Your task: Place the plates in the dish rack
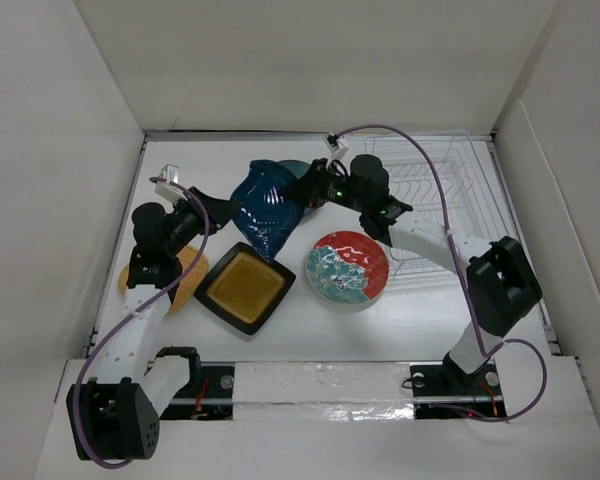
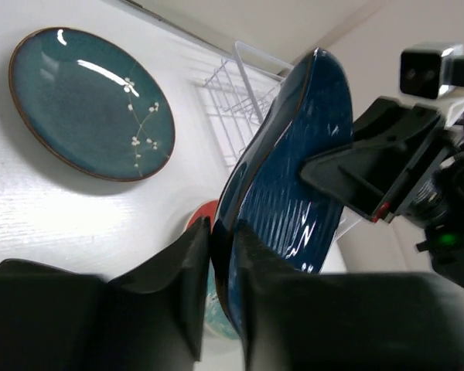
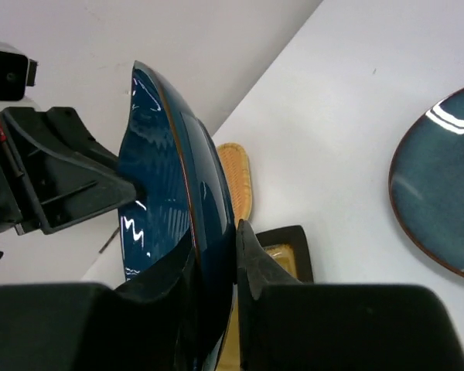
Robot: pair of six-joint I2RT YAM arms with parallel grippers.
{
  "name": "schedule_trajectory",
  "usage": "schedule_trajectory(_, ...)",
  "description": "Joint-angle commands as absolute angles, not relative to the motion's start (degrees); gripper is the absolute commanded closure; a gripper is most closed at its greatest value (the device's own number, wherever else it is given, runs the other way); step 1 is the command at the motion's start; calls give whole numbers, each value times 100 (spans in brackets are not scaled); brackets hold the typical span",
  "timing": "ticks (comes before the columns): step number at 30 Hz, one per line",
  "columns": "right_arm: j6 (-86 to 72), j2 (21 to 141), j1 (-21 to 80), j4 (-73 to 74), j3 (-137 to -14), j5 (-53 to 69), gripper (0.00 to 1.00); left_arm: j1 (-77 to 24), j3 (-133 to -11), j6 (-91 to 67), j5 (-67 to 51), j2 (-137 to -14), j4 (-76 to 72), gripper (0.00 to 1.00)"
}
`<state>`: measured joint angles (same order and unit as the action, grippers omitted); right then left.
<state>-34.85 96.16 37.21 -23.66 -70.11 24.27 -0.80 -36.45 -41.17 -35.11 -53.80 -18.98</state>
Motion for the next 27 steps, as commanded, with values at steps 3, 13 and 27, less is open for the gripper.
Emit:
schedule_trajectory(3,-3551,9362,3744,-2875,-7163,2656,100,-105,-3832,-4439,-3761,-5247,-2558,65)
schedule_trajectory(13,-2287,8290,2499,-630,-7820,1392,100,-597,-4377,-3701,-3542,-5045,-1705,33)
schedule_trajectory(27,167,8683,643,3164,-10238,-2222,100,-2838,-4561,-2787,-2716,-4509,-696,50)
